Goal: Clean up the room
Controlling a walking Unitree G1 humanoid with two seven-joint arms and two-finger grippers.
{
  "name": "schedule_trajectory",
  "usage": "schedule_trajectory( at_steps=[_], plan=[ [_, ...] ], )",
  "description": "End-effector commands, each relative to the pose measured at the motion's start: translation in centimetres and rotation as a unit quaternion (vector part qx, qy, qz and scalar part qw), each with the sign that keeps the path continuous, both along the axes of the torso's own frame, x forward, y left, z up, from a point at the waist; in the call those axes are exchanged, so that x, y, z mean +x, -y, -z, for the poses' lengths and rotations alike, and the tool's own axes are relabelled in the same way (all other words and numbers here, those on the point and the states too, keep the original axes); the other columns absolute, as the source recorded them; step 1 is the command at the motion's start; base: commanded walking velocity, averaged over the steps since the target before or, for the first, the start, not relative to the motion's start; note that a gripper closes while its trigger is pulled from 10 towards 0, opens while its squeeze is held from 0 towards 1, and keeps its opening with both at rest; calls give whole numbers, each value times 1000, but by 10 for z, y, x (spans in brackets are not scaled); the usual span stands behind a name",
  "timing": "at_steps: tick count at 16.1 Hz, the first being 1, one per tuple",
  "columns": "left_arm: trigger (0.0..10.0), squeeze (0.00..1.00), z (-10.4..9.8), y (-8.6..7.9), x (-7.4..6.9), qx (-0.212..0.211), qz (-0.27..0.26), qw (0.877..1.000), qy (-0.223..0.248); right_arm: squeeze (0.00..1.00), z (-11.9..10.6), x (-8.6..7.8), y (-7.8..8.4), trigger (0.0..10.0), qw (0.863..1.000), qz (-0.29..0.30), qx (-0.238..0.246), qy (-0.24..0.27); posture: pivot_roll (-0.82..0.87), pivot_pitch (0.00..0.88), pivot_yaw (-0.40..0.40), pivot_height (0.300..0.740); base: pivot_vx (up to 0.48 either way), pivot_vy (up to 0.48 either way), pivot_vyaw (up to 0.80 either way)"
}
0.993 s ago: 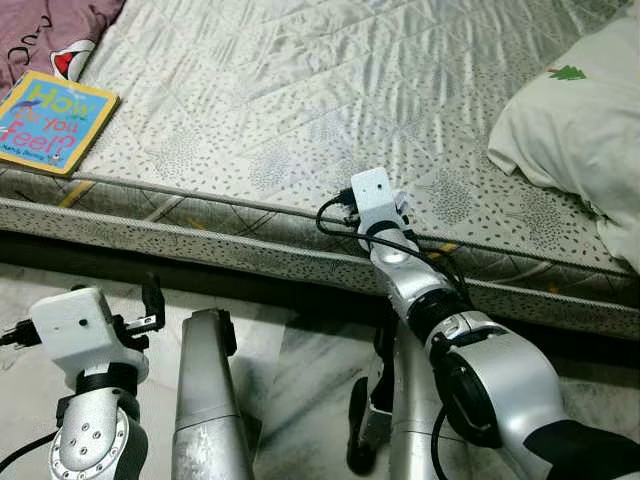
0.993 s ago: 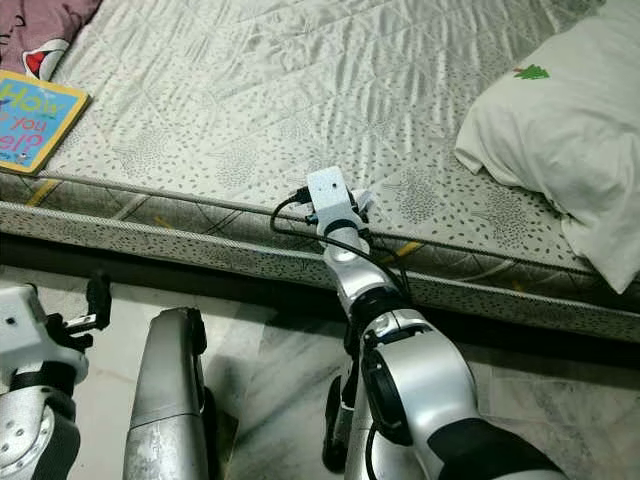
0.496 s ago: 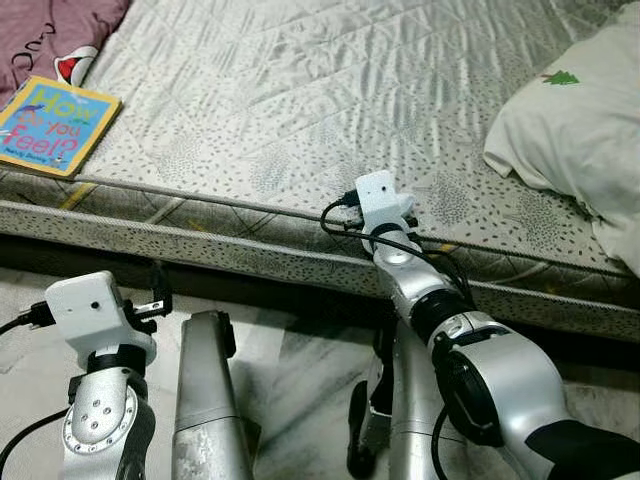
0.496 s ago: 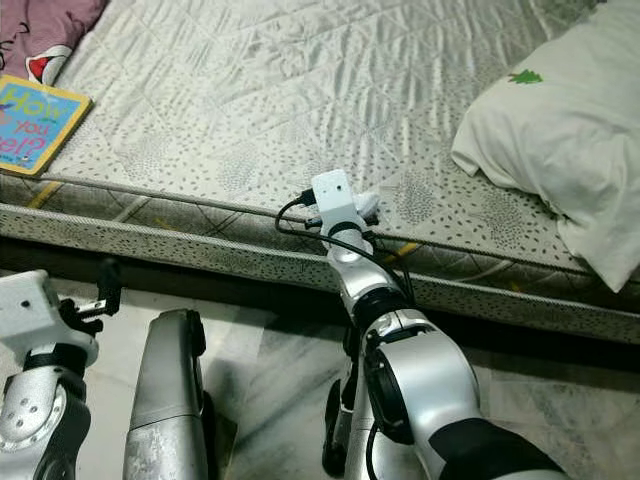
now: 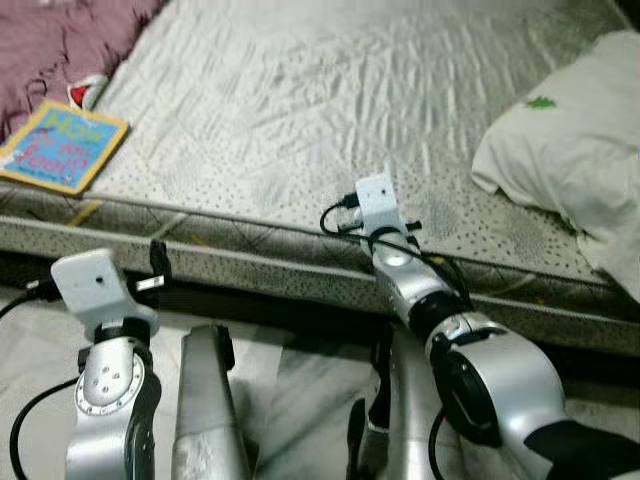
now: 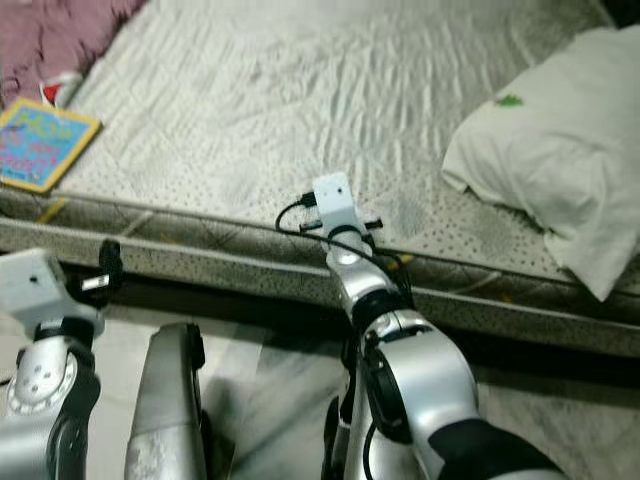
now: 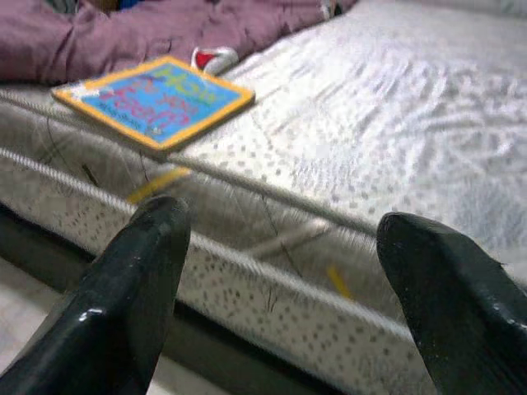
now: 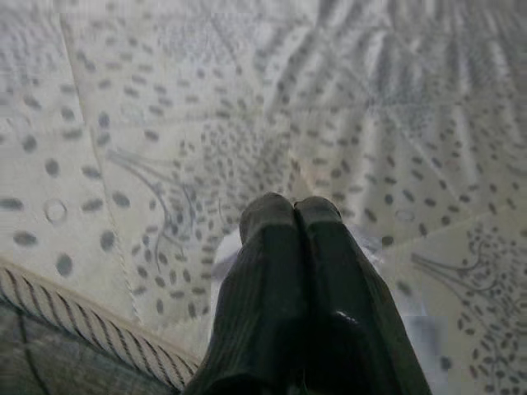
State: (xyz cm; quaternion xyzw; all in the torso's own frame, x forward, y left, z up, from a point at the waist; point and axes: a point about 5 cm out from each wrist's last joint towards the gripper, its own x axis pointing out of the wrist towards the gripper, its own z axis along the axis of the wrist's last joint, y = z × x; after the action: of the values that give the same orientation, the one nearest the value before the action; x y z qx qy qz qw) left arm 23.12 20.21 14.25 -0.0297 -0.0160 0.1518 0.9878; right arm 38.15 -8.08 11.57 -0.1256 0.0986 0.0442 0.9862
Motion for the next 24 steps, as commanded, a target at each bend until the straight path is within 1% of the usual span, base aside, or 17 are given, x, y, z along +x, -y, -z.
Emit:
schedule_trajectory(
  at_steps=[1, 3, 6, 8, 10, 11, 14, 16, 18, 21, 24],
  plan=[
    [10000, 0, 2, -2, 3, 7, -2, 1000, -1, 0, 1, 0, 0, 0, 1000, -1, 16, -1, 290, 35, -62, 489, 0, 0, 0],
    [10000, 0, 2, -1, 7, 7, -3, 1000, 5, 0, -3, 1, -2, 0, 1000, -15, 18, 13, 277, 21, -64, 489, 0, 0, 0],
    [10000, 0, 5, 1, 7, 0, -5, 1000, 4, 0, -6, 2, 1, 0, 999, -20, 29, 22, 271, 28, -69, 489, 0, 0, 0],
    [10000, 0, 6, 0, 7, -1, -6, 1000, 4, 0, -11, 3, -2, 0, 998, -28, 51, 27, 270, 30, -70, 489, 0, 0, 0],
    [10000, 0, 6, 0, 8, -1, -8, 1000, 4, 0, -15, 3, -11, 0, 996, -56, 68, 33, 266, 27, -69, 489, 0, 0, 0],
    [10000, 0, 6, 2, 11, -1, -4, 1000, 7, 0, -14, 0, -21, 0, 993, -82, 77, 31, 265, 28, -68, 489, 0, 0, 0],
    [10000, 0, 5, 4, 13, -1, 1, 1000, 10, 0, -8, -5, -31, 0, 992, -95, 77, 24, 269, 30, -68, 489, 0, 0, 0],
    [10000, 0, 5, 5, 12, -1, 1, 1000, 10, 0, -5, -10, -45, 0, 990, -114, 85, 19, 274, 32, -71, 489, 0, 0, 0],
    [10000, 0, 6, 5, 11, -1, 0, 1000, 10, 0, -6, -12, -53, 0, 988, -127, 85, 18, 278, 34, -76, 489, 0, 0, 0],
    [10000, 0, 6, 6, 10, -3, -3, 1000, 11, 0, -10, -12, -59, 0, 987, -138, 83, 23, 280, 38, -84, 489, 0, 0, 0],
    [10000, 0, 7, 7, 7, -5, -6, 1000, 11, 0, -14, -9, -57, 0, 988, -126, 81, 27, 283, 47, -87, 489, 0, 0, 0]
  ],
)
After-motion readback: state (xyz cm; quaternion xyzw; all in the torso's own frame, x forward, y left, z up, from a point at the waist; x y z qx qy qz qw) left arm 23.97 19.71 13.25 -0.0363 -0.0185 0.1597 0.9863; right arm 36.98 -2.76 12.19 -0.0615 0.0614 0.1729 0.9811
